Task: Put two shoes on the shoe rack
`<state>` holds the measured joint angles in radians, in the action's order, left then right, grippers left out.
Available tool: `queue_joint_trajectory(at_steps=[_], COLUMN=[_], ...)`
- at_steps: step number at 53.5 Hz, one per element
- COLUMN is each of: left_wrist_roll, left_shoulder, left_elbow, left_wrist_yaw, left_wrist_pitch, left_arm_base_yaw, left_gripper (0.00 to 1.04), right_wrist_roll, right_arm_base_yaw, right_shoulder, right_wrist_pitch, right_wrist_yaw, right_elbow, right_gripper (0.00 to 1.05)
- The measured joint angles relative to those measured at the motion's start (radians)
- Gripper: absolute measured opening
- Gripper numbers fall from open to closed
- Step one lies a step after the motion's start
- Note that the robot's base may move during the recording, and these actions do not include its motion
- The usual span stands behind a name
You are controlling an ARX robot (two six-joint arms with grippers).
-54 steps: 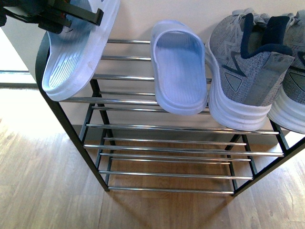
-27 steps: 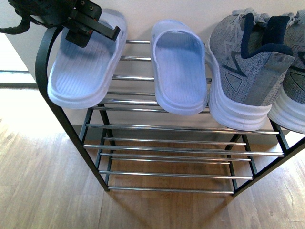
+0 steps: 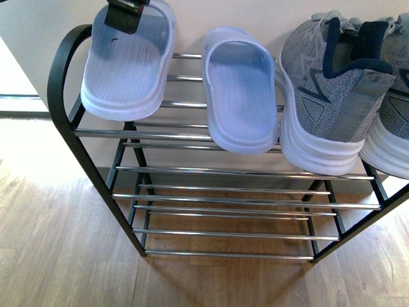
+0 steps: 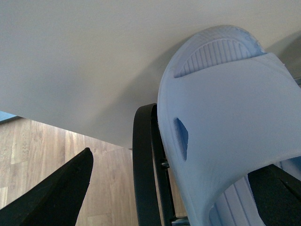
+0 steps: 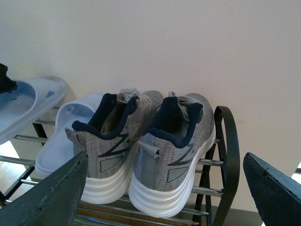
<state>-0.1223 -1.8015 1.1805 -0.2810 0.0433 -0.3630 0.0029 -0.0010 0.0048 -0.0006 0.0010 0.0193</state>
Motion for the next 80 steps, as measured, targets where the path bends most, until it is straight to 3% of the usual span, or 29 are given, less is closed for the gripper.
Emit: queue_joint_trajectory(at_steps=[15,36,50,66,75,80], left_wrist_roll=[0.003,-0.024,-0.004,0.043,0.095,0.165], left_shoulder=[0.014,0.021,0.163,0.576,0.827,1.027], left_elbow=[-0.029,-0.079,-0.143,-0.401,-0.515,-0.573], left_wrist_yaw=[-0.023,0.047,0.014,-0.154,-0.281,-0.403], left_wrist_pitch=[0.016,0.042,-0.021,-0.107,-0.034,0.076], left_arm_base_yaw=[0.002,-0.017,-0.04,-0.109,-0.149,-0.191], left_gripper=[0.95,0.95,0.95,0.95,0.95,0.95], right_wrist_roll=[0.0,0.0,0.0,0.0,0.0,0.0], right_arm_base_yaw=[0.0,0.0,0.0,0.0,0.0,0.0], right_shoulder=[0.0,0.0,0.0,0.0,0.0,0.0], right_wrist_pitch=[0.0,0.0,0.0,0.0,0.0,0.0], right_wrist_yaw=[0.0,0.0,0.0,0.0,0.0,0.0], right_elbow=[0.0,0.0,0.0,0.0,0.0,0.0], right_gripper=[0.96,0.96,0.96,0.96,0.96,0.96])
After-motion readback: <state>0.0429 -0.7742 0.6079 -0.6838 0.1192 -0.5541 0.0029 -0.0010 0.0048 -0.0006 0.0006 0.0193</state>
